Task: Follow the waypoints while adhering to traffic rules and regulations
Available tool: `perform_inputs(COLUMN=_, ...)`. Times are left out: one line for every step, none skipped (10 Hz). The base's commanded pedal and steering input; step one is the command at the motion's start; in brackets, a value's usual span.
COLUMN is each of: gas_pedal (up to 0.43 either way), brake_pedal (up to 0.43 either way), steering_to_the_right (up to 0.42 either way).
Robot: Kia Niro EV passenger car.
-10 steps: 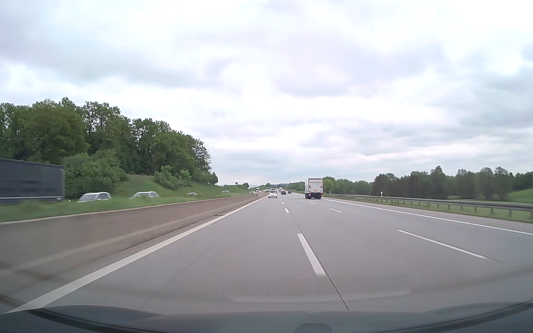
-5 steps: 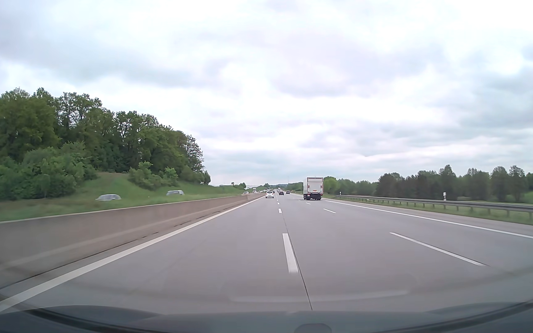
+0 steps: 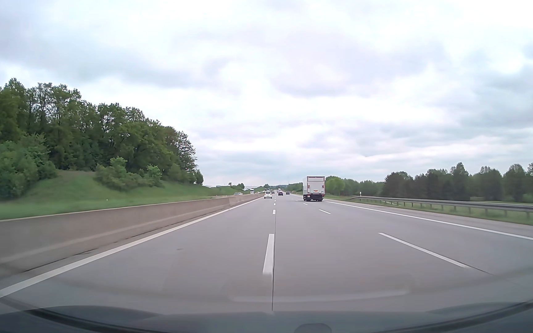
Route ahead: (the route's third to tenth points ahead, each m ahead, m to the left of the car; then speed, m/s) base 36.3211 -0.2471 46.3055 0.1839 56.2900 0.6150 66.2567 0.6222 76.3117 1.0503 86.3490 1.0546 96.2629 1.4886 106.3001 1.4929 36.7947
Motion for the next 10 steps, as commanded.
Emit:
perform_inputs(gas_pedal=0.311, brake_pedal=0.000, steering_to_the_right=-0.005)
perform_inputs(gas_pedal=0.299, brake_pedal=0.000, steering_to_the_right=-0.004)
perform_inputs(gas_pedal=0.299, brake_pedal=0.000, steering_to_the_right=-0.004)
perform_inputs(gas_pedal=0.299, brake_pedal=0.000, steering_to_the_right=-0.004)
perform_inputs(gas_pedal=0.287, brake_pedal=0.000, steering_to_the_right=-0.003)
perform_inputs(gas_pedal=0.287, brake_pedal=0.000, steering_to_the_right=-0.003)
perform_inputs(gas_pedal=0.280, brake_pedal=0.000, steering_to_the_right=-0.003)
perform_inputs(gas_pedal=0.268, brake_pedal=0.000, steering_to_the_right=-0.003)
perform_inputs(gas_pedal=0.268, brake_pedal=0.000, steering_to_the_right=-0.003)
perform_inputs(gas_pedal=0.260, brake_pedal=0.000, steering_to_the_right=-0.003)
